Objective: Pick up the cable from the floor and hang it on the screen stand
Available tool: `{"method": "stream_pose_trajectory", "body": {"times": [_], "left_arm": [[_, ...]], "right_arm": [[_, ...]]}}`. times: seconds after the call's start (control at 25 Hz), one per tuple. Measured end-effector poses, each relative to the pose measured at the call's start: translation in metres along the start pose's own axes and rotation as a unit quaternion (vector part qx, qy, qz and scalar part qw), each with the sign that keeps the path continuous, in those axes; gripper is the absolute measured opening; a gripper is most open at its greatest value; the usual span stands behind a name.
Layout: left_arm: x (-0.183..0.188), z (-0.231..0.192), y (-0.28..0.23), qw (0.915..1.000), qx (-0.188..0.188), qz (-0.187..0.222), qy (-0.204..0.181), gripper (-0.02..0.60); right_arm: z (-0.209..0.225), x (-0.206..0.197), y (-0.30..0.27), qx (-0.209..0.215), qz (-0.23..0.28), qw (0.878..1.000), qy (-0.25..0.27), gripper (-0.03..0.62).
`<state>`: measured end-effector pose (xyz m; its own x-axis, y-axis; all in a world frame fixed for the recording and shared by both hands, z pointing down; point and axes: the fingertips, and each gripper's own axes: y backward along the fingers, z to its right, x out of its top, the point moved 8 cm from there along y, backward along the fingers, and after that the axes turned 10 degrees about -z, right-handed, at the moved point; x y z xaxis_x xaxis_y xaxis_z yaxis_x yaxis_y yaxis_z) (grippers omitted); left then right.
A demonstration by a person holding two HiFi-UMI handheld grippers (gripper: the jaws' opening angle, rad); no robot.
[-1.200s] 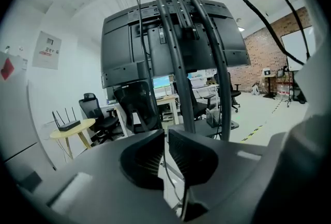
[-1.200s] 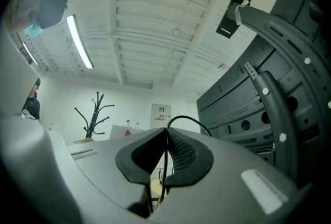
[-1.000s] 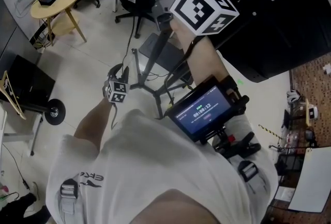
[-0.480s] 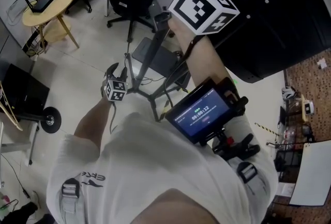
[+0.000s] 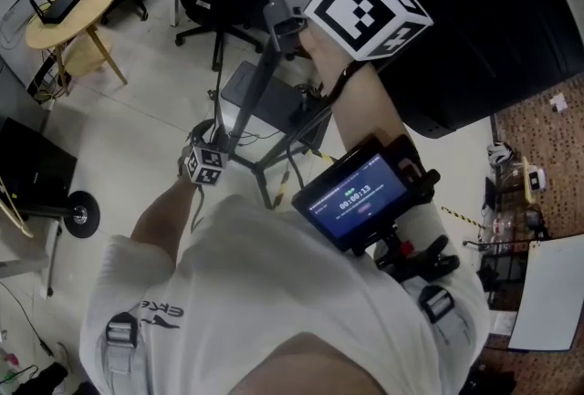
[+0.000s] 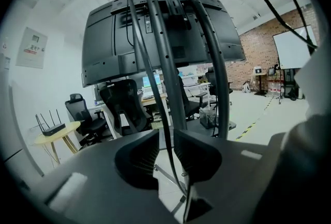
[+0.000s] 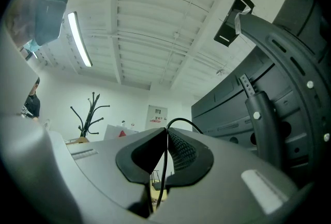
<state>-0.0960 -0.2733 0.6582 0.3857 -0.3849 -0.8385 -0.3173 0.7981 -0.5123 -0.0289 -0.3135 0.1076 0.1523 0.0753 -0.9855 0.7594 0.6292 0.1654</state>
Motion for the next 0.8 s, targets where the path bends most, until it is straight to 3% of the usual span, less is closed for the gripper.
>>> {"method": "stream_pose_trajectory", "body": {"times": [0.12, 0.2, 0.24, 0.6, 0.8], "left_arm": [[-0.005, 0.003, 0.007, 1.0, -0.002, 0.002, 0.005, 0.095], [-0.006, 0.002, 0.014, 0.9999, 0.0, 0.003, 0.015, 0.012], [-0.007, 0.001, 0.016, 0.9998, -0.001, 0.004, 0.018, 0.011], [-0.01, 0.003, 0.017, 0.9993, -0.031, 0.01, 0.02, 0.166], [-0.004, -0.003, 0.009, 0.9992, -0.006, 0.015, 0.036, 0.149]], "right_arm": [[0.002, 0.001, 0.002, -0.002, 0.004, 1.0, -0.002, 0.029], [0.002, 0.001, 0.002, -0.002, 0.005, 1.0, -0.002, 0.029], [0.002, 0.001, 0.002, -0.002, 0.005, 1.0, -0.003, 0.029], [0.001, 0.001, 0.002, 0.003, 0.01, 1.0, -0.008, 0.029], [-0.002, 0.003, 0.003, 0.007, 0.01, 1.0, -0.003, 0.029]]}}
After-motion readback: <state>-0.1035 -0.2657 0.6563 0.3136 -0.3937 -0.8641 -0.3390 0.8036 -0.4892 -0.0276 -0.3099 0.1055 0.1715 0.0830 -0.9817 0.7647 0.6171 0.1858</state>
